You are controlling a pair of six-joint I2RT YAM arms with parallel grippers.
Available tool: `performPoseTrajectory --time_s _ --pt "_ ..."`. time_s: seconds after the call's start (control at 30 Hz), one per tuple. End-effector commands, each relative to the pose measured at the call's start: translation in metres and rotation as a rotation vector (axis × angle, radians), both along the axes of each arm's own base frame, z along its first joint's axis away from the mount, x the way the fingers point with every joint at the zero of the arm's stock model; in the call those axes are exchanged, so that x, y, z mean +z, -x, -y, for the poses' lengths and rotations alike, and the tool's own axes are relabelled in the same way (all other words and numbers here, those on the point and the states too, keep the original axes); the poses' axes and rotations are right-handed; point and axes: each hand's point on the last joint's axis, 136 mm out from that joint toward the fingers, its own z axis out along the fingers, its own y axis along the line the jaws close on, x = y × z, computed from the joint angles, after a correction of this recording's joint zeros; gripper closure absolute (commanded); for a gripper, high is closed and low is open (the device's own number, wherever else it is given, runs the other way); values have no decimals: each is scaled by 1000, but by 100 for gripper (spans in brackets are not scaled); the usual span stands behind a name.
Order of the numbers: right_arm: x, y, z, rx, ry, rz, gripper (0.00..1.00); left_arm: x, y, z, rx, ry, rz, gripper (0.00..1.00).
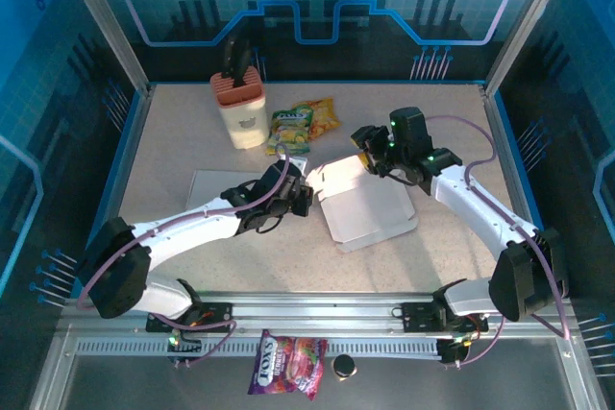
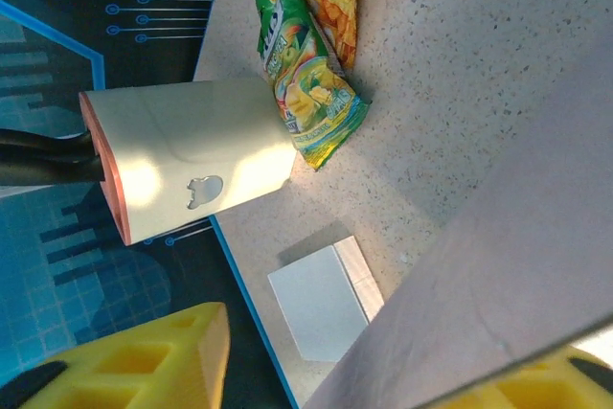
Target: Fold the paper box
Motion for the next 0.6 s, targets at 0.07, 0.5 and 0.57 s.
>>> performPoseTrajectory --time_s 0.07,0.5,0.57 --pt "14 -9 29 -56 9 10 42 -3 11 -10 24 0 -21 100" --pt "19 26 18 -76 3 32 35 -2 9 -8 31 -4 -31 100" --pt "14 22 7 -62 -15 17 37 -2 9 -7 27 -2 -32 100"
